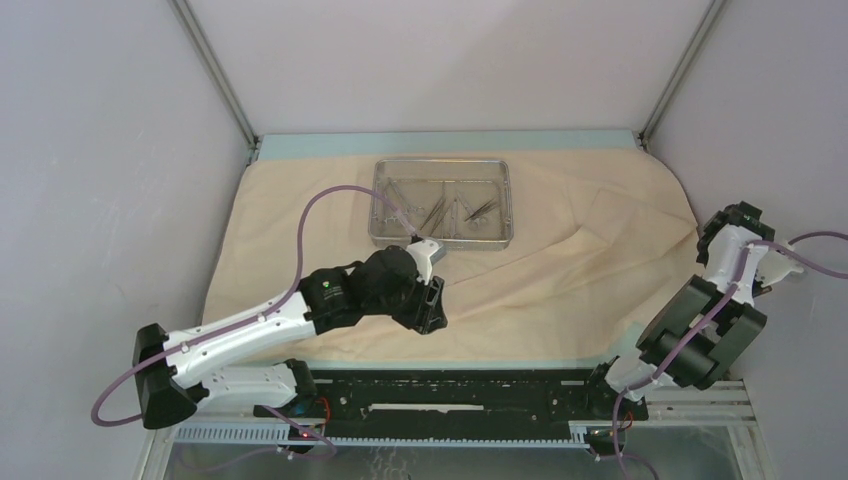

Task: Open and lay out the surgical kit
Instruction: Smooth out the surgical kit at the center of the board.

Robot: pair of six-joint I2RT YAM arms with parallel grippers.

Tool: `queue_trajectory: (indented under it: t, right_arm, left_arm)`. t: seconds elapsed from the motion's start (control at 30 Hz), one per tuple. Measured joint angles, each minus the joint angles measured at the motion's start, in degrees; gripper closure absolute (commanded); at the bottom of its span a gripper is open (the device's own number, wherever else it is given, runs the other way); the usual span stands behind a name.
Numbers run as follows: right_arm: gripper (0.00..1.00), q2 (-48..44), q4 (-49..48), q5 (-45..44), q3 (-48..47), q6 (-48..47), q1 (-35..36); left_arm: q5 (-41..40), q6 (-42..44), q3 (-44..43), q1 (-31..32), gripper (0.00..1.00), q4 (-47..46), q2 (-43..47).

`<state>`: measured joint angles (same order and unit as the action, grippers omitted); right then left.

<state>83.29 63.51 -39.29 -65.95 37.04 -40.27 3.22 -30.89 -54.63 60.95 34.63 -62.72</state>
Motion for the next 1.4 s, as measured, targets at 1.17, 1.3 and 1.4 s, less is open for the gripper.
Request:
queue_trajectory:
  t: [1.17, 1.3, 1.4]
  right_arm:
    - [0.18, 1.57, -11.69, 12.33, -14.34, -3.98, 28.68]
    - [0.18, 5.95, -15.1, 14.64, -18.56, -4.44, 34.32]
    - [0.19, 10.19, -17.4, 15.43, -20.61, -4.52, 37.24]
  left_arm:
    - [-1.53, 0.42, 0.0, -2.32, 0.44, -0.15, -1.07]
    - [-1.81, 0.5, 0.0, -5.25, 0.44, -0.13, -1.07]
    - [-1.99, 0.52, 0.0, -7.5, 0.44, -0.13, -1.07]
